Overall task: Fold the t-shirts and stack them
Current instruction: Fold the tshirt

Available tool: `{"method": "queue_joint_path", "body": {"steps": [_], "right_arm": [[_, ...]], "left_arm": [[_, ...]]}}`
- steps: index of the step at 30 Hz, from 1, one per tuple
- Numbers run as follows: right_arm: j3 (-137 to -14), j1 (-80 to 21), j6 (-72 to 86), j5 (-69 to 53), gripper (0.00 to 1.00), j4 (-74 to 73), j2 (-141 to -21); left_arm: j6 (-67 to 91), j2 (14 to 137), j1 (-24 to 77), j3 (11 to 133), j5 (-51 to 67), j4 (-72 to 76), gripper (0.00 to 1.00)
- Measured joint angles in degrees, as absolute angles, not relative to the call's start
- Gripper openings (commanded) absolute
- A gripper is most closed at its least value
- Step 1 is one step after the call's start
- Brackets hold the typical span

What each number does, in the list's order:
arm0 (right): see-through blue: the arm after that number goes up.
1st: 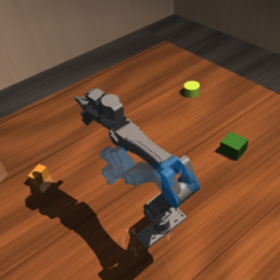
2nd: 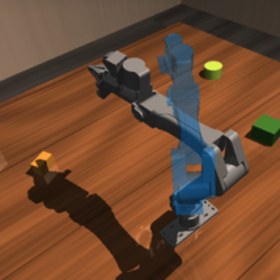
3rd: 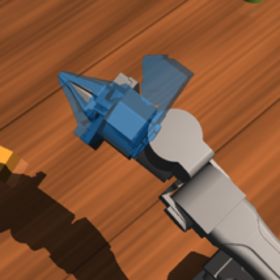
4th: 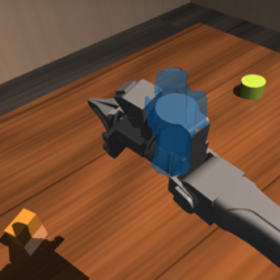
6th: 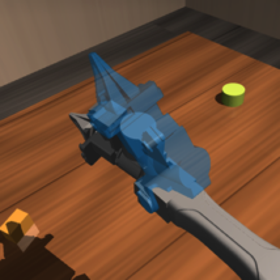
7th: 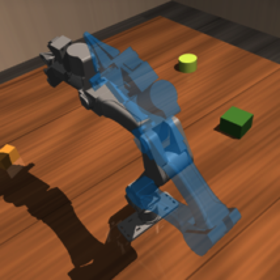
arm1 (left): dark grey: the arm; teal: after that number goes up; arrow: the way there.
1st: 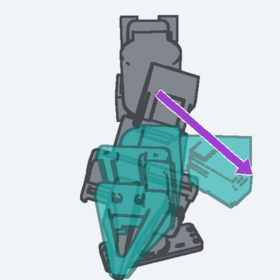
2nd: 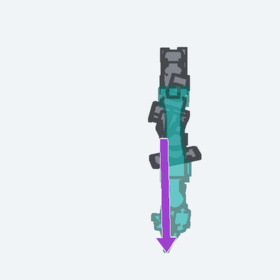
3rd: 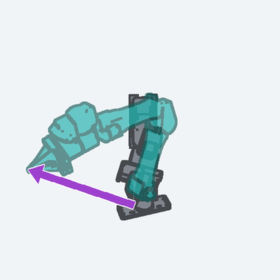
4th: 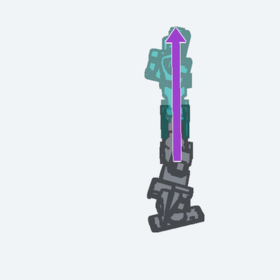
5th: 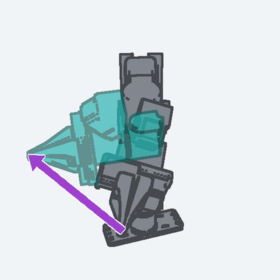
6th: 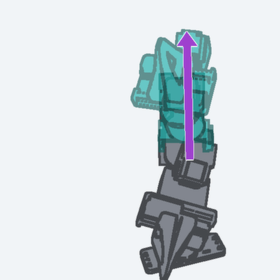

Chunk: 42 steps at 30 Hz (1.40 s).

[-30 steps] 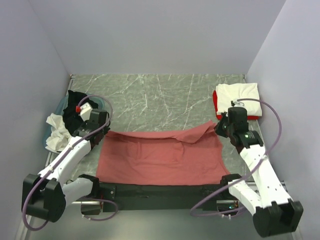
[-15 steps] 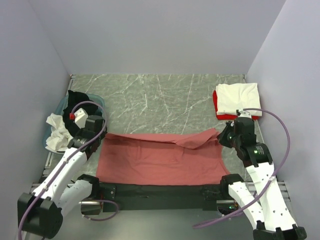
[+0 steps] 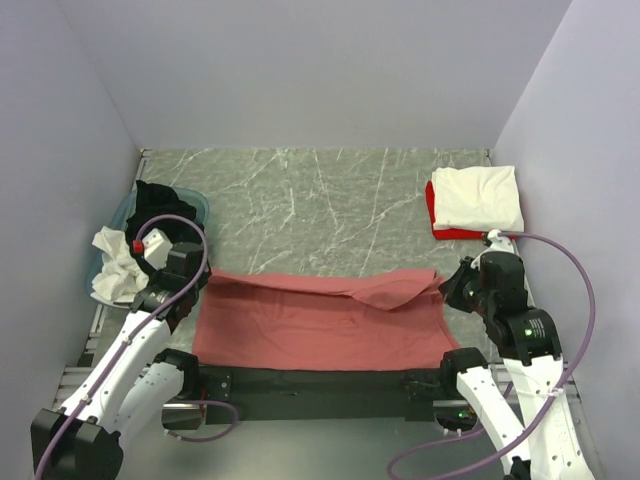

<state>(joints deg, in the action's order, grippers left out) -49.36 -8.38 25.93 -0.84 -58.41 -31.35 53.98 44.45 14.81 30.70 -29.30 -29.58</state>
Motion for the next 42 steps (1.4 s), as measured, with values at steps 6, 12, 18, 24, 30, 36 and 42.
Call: {"method": "queue_joint_path", "body": {"steps": [6, 12, 18, 24, 30, 36, 42], "right_arm": [[-49.36, -8.49, 25.96, -1.61, 0.07, -60.95, -29.89], [-49.56, -8.49, 26.13, -1.80, 0.55, -63.40, -27.97], [-51.64, -8.49, 25.67, -1.76, 0.61, -64.88, -27.70], [-49.71, -8.49, 25.63, -4.27, 0.58, -63.29, -27.94], [-47.31, -10.48, 26.35, -6.94, 0.55, -60.10, -28.34], [-43.81, -27.51, 32.49, -1.78, 0.55, -55.27, -32.27], [-42.83, -42.33, 39.44, 5.45, 0.56, -49.15, -41.36]], "left_arm": [[56.27, 43.33, 17.45, 30.63, -29.67, -31.97, 0.21], [59.37, 40.21, 20.99, 30.63, -30.52, -35.27, 0.60], [60.95, 37.82, 23.73, 31.83, -31.62, -38.33, 0.70], [60.66, 43.68, 25.89, 34.24, -31.88, -35.40, 0.68], [60.95, 59.83, 37.78, 39.64, -34.20, -32.34, 0.71], [60.69, 74.04, 44.45, 49.08, -35.55, -29.32, 0.72], [60.03, 78.74, 46.11, 50.48, -34.61, -26.20, 0.73]]}}
